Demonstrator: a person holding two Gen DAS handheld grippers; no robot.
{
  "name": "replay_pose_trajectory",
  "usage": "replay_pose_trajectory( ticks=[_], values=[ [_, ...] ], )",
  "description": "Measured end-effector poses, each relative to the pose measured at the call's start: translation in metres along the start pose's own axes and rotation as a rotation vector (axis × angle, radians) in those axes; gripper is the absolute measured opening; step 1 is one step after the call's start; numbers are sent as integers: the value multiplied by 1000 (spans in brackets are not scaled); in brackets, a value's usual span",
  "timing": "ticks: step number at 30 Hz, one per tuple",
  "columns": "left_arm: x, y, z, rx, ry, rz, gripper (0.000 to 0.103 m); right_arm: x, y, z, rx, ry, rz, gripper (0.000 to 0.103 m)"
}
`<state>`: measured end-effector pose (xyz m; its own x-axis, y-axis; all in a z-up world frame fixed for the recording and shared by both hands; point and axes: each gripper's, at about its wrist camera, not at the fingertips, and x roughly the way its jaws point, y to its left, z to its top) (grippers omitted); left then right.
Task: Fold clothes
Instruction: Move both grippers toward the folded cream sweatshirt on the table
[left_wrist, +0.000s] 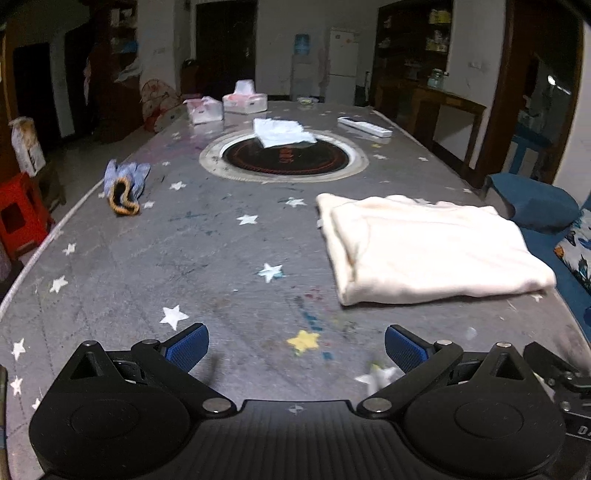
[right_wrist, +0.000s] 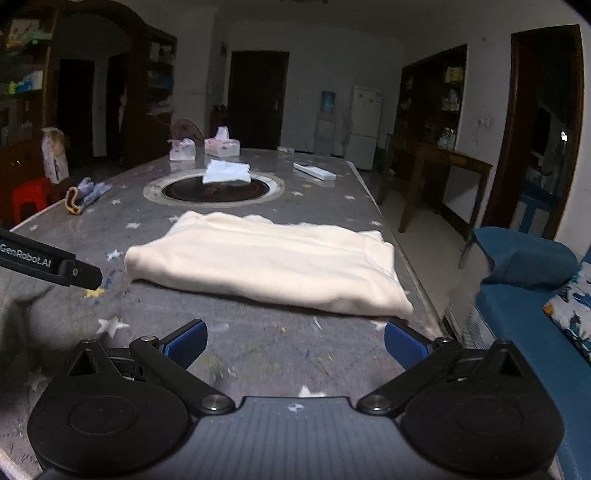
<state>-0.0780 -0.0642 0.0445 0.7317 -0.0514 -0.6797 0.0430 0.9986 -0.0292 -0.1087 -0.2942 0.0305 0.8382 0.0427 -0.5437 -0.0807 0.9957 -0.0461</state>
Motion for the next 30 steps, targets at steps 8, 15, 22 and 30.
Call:
replay_pose_trajectory(
  ticks=[8,15,22,30],
  values=[
    [-18,-14,-6,44,-33,-16,103,-20,2,-1,-12,-2,-11,103],
    [-18,-17,7,39,-14,-58,103,-14,0,9,3,16,23,103],
    [-8,-20,32,32,-11,-80,103,7,-8,32,4,37,54,97],
    [14,-12,57,9,2,-76,103,62,-22,84,-7,71,93,81]
  ],
)
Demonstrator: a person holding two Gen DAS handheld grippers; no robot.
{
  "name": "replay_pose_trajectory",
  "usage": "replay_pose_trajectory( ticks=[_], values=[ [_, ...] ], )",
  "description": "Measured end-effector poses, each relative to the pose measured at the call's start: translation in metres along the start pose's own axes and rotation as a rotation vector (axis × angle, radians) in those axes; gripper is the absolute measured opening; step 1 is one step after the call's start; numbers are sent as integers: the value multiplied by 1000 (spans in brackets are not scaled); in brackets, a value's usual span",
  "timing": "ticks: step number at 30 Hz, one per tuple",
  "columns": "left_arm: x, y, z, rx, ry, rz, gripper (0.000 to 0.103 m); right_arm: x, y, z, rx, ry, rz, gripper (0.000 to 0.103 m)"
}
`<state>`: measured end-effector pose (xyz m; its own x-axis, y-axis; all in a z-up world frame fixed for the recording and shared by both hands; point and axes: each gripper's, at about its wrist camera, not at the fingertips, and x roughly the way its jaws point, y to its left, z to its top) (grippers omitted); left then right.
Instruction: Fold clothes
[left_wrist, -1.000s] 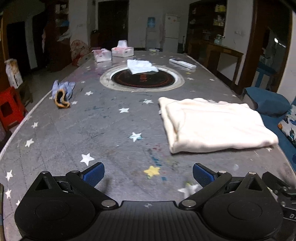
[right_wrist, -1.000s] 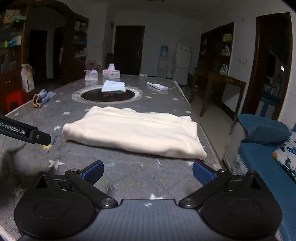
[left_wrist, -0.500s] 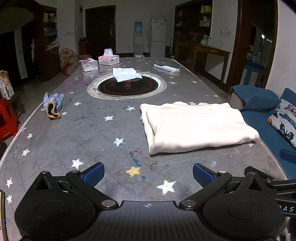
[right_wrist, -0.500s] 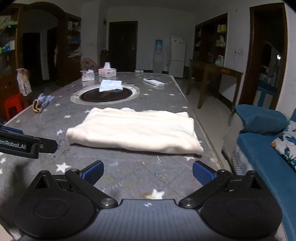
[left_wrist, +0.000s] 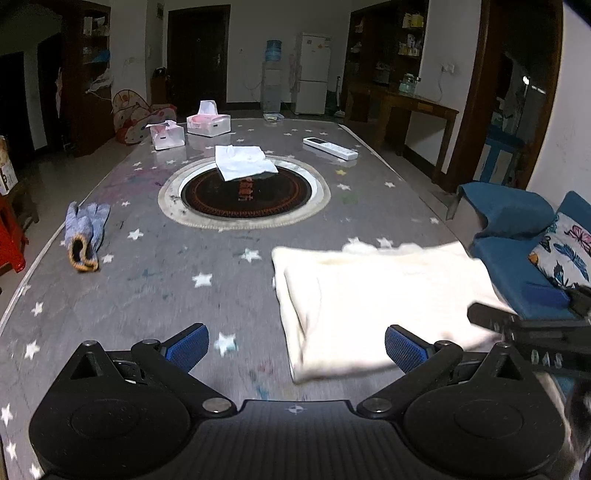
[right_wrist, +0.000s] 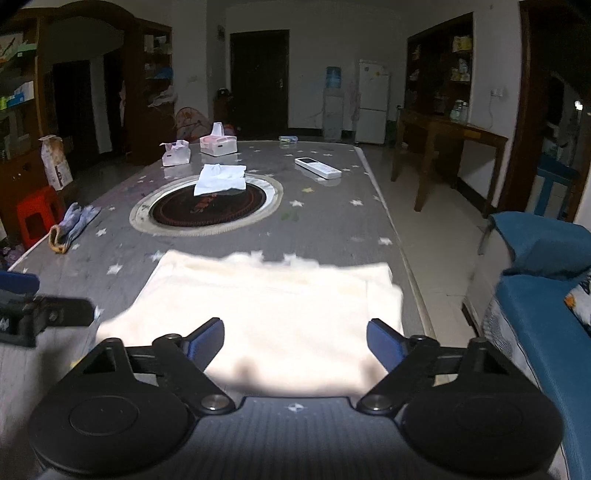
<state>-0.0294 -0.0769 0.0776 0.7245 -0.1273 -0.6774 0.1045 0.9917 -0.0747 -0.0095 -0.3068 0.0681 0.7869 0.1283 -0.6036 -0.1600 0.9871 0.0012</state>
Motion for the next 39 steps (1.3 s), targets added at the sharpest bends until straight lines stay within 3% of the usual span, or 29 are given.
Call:
replay_pose_trajectory(
  ticks=[3,7,10,13,14,16,19,25,27,29,31,36,39],
  values=[
    [9,7,5,-13,11,10,103,33,-5,25,-8,34,20,70],
    [22,17,12,-30,25,23,103,84,-6,49,-21,106,58,65],
    [31,25,18,-43,36,33,103,120,-3,55,-52,159,54,62],
    [40,32,23,-56,47,43,103,143,-1,52,-67,208,65,52],
    [44,35,25,-61,51,46,103,146,0,52,-74,209,66,46],
    [50,40,29,-69,58,53,103,142,3,54,-86,196,68,10],
    [53,41,28,-77,64,49,103,130,8,61,-115,149,62,0],
    [43,45,27,-89,49,50,103,83,18,87,-130,-1,94,0],
    [41,47,27,-97,45,49,103,77,20,93,-138,-12,98,2],
    [40,48,27,-96,42,45,103,89,18,91,-133,52,99,15],
    [40,48,28,-92,41,41,103,107,15,81,-140,112,70,48],
    [55,42,35,-52,43,4,102,126,-3,59,-116,175,40,51],
    [72,27,43,16,37,-50,94,125,-21,54,-112,202,49,53]
  ],
)
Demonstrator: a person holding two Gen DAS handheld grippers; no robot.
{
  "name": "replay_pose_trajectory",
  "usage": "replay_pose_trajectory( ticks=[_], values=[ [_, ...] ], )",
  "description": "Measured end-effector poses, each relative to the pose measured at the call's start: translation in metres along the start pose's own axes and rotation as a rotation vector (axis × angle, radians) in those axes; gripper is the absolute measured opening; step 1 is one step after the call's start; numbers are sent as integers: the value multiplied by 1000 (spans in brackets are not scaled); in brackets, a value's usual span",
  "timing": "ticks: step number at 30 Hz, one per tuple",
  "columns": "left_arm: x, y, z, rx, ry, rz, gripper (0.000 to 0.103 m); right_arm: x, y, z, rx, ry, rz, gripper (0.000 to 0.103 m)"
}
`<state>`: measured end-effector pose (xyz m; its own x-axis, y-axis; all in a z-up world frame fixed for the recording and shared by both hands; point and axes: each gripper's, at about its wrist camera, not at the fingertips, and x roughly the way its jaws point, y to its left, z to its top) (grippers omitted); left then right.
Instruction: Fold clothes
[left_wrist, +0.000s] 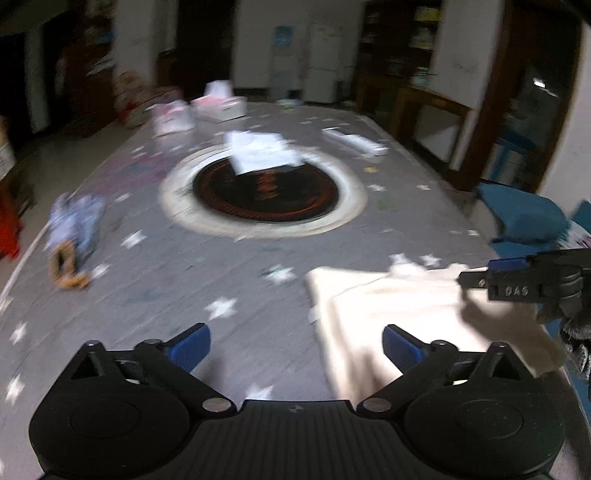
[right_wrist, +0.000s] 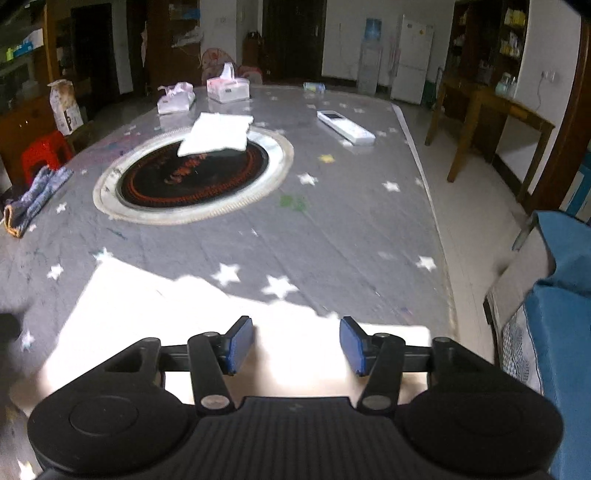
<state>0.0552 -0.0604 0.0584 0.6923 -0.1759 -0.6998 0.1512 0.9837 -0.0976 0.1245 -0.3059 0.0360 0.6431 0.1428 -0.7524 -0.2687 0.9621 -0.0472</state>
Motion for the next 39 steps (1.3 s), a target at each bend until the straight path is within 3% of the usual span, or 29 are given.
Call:
replay_pose_trajectory(
  ticks=[5,8,10,14,19,25,29,31,34,39],
  values=[
    [36,-26,13,129,13,-68,79,4,-21,-15,13,35,49,49],
    [57,-36,16,181,44,-73,65,3,-22,-17,-5,20,62,26],
    [68,-39,17,198,74,-92,31,0,-18,-15,-33,7,51,10],
    [65,-39,15,199,59,-115,14,-13,-13,-9,-59,-44,37,5],
    [34,-21,31,96,-9,-161,11,-61,-5,6,-53,-200,45,5],
    [-60,-1,61,47,-254,-168,11,-160,19,33,-52,-512,91,5],
    [-132,11,62,66,-402,-171,11,-217,38,31,-93,-657,147,5],
    [-157,15,55,82,-437,-173,10,-237,45,23,-106,-693,168,5],
    [-157,15,39,88,-397,-175,10,-250,50,7,-106,-679,205,5],
    [-147,12,12,85,-307,-174,12,-242,62,-22,-130,-563,205,6]
  ],
)
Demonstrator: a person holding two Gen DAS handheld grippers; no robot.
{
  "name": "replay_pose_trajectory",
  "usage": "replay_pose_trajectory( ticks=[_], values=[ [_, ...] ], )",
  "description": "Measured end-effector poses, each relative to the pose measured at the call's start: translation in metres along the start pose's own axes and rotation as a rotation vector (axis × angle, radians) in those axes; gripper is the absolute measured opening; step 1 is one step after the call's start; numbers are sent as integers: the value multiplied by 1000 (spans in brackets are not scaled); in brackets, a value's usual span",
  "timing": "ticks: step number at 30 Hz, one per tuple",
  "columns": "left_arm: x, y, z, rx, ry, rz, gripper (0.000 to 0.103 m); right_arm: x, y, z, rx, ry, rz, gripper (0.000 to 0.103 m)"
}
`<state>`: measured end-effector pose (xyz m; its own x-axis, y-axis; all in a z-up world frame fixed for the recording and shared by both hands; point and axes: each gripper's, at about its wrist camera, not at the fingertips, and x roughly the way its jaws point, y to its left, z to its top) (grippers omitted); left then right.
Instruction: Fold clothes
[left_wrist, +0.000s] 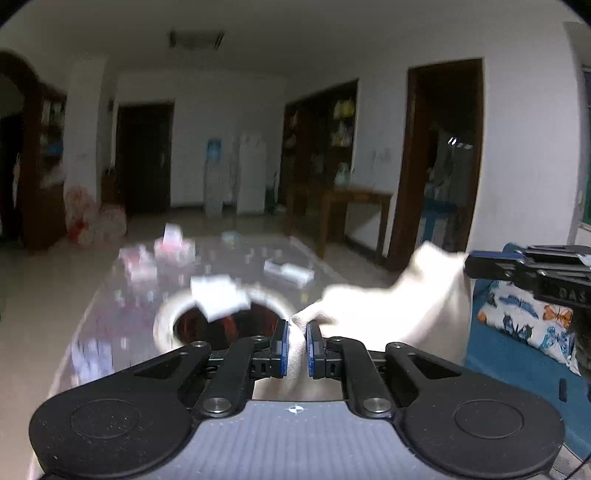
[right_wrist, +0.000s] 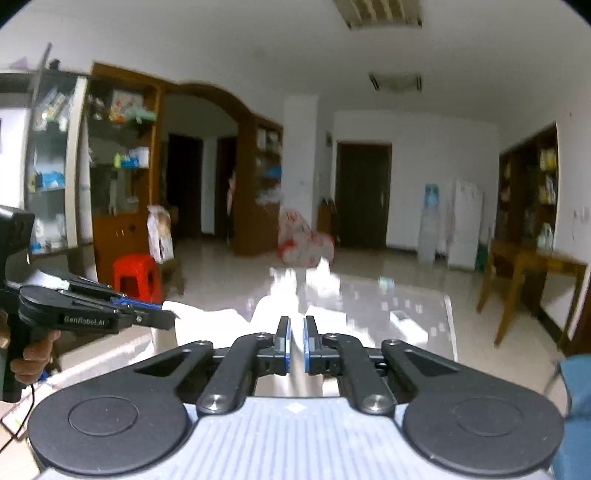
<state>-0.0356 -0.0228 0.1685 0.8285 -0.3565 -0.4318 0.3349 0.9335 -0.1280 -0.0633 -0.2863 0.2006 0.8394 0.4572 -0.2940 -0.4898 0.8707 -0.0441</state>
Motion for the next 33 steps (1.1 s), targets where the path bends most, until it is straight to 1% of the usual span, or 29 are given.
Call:
replay_pose_trajectory(
  ticks=[4,6,7,8,9,10,12,13,14,15,17,20,21,23,25,27,28,29,31,33],
  values=[
    [2,-3,-23,-9,71,-1,13,3,5,-20,52,73,-10,8],
    [3,-4,-34,-13,107,-2,14,4,8,-31,75,105,-16,13],
    [3,-5,-39,-15,125,-2,18,5,10,-36,85,121,-20,18],
    [3,-6,-45,-16,140,-3,25,6,13,-42,94,136,-25,20],
    [2,-9,-51,-16,152,-4,28,7,16,-48,102,152,-30,23],
    [1,-11,-56,-17,164,-5,34,9,19,-55,110,168,-35,27],
    [0,-16,-67,-18,190,-10,36,11,25,-67,127,199,-45,32],
    [-1,-17,-72,-23,201,-13,39,12,28,-73,135,215,-50,37],
    [-2,-19,-77,-30,210,-14,43,14,31,-80,144,230,-55,39],
    [-4,-20,-80,-36,217,-13,45,15,34,-86,152,246,-60,41],
    [-6,-22,-86,-47,228,-9,50,17,40,-98,168,275,-69,44],
    [-10,-24,-93,-54,234,5,59,14,46,-105,179,286,-78,47],
    [-11,-25,-95,-54,233,11,60,14,48,-107,183,288,-82,51],
    [-14,-26,-98,-53,230,24,69,12,52,-112,190,293,-91,54],
    [-16,-28,-102,-53,227,37,75,11,56,-116,197,297,-99,57],
    [-19,-29,-105,-52,224,50,81,11,59,-119,206,301,-109,59],
    [-20,-30,-107,-52,222,56,87,12,61,-120,209,302,-112,60],
    [-21,-31,-109,-51,221,62,92,12,62,-121,211,303,-114,61],
    [-24,-32,-111,-54,209,82,98,10,67,-124,214,304,-123,63],
    [-27,-32,-112,-55,198,97,100,9,70,-126,213,305,-130,64]
  ],
)
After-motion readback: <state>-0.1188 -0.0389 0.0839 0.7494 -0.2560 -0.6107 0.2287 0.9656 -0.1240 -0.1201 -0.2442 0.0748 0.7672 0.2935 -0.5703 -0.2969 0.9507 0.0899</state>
